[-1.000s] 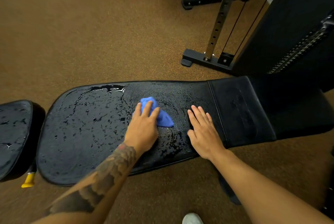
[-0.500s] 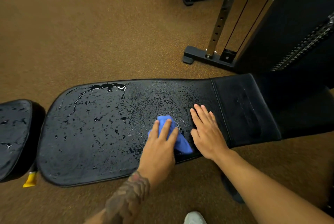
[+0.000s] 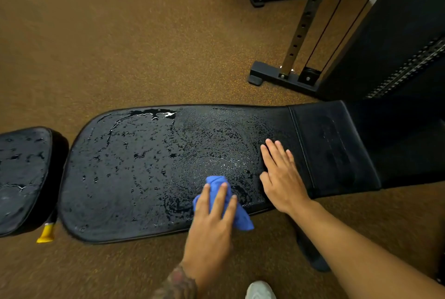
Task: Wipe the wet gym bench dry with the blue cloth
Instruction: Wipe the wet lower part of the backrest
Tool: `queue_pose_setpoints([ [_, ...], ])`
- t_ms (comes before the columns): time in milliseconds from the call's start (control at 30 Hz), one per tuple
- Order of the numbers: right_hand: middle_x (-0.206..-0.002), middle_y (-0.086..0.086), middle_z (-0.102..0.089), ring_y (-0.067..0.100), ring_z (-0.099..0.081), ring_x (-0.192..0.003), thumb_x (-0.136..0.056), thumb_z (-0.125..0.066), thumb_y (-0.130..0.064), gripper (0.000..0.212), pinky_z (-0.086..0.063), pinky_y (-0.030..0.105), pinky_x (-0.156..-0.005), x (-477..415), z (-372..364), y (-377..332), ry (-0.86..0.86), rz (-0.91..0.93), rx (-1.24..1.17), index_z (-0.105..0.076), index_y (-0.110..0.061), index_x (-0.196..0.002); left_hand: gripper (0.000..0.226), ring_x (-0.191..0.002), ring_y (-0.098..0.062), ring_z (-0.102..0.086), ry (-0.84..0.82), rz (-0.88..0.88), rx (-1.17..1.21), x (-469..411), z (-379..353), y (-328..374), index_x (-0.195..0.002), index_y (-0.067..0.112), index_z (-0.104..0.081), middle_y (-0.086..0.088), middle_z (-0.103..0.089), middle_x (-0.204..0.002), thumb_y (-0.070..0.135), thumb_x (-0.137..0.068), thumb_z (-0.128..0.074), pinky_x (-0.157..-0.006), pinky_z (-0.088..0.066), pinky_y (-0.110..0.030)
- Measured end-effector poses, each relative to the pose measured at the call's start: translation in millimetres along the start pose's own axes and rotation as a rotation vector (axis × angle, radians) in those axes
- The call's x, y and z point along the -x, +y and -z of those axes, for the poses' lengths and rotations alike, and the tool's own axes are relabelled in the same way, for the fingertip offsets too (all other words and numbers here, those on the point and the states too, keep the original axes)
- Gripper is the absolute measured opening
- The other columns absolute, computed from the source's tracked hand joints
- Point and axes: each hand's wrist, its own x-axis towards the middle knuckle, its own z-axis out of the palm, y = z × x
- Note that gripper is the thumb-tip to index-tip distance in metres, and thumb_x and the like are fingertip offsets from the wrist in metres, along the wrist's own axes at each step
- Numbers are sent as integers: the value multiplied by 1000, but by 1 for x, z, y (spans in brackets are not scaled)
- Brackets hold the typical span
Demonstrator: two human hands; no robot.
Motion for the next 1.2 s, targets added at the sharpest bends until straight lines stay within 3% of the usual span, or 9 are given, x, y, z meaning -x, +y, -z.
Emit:
queue_pose_setpoints([
  [133, -158, 8, -20, 24, -10, -146, -80, -22, -29, 71, -6, 44, -119, -1, 0, -1, 15, -1, -12, -29, -7, -147, 60, -132, -51, -36, 10, -64, 40, -49, 8, -3, -132, 10, -53, -18, -44, -145, 13, -74, -39, -100, -42, -58],
  [267, -160, 4, -10, 17, 2, -147, -84, -25, -25, 68, 4, 36, -118, 0, 4, -1, -19, -12, -42, -19, -11, -150, 64, -141, -48, -16, -1, 64, 74, -72, 17, -43, -144, 15, -39, -14, -26, -156, 3, -82, -48, -113, -26, -58],
  [400, -160, 3, -6, 16, 5, -147, -86, -26, -25, 67, 7, 35, -118, 1, 7, -2, -40, -12, -59, -16, -12, -151, 57, -135, -54, -26, 127, 176, 99, -40, 11, -77, -137, 10, -48, -17, -35, -151, 0, -81, -50, -103, -37, -63],
  [533, -160, 4, -7, 17, 4, -147, -86, -26, -25, 67, 7, 35, -118, 1, 7, -1, -40, -8, -47, -16, -12, -151, 61, -131, -52, -36, 75, 51, 45, -4, 1, -45, -134, 13, -52, -17, -41, -148, 8, -73, -50, -100, -39, -59],
  [700, -160, 6, -11, 20, 0, -147, -83, -20, -27, 69, 5, 36, -117, 0, 5, 0, -20, 0, -25, -19, -10, -151, 61, -132, -54, -33, 28, -64, 46, -62, 3, -21, -134, 11, -52, -20, -43, -145, 14, -74, -39, -103, -38, -58],
  [800, -160, 6, -12, 21, -1, -147, -79, -14, -32, 75, 4, 36, -117, 0, 3, 0, -3, 6, -24, -21, -10, -150, 64, -140, -51, -17, -2, -65, 43, -112, 14, -26, -143, 13, -39, -17, -28, -155, 8, -80, -48, -112, -23, -56],
  [900, -160, 3, -7, 17, 4, -147, -85, -21, -28, 68, 6, 34, -117, 1, 3, 0, -6, -1, -29, -17, -12, -151, 65, -144, -44, -5, 31, 100, 69, -140, 30, -53, -149, 18, -29, -9, -14, -160, 6, -87, -43, -117, -17, -54],
  [1000, -161, 1, -3, 14, 9, -146, -88, -25, -25, 66, 9, 33, -117, 2, 4, 0, -19, 2, -47, -12, -14, -152, 63, -142, -47, -8, 38, 255, 129, -122, 34, -75, -147, 15, -31, -11, -16, -159, 4, -86, -44, -115, -21, -58],
  [1200, -160, 2, -9, 17, 2, -147, -84, -20, -29, 69, 3, 37, -118, 0, -2, 2, -4, -5, -24, -20, -13, -151, 65, -127, -59, -35, 15, 43, 78, -94, 19, -29, -133, 5, -52, -23, -44, -143, 12, -72, -33, -100, -38, -62],
])
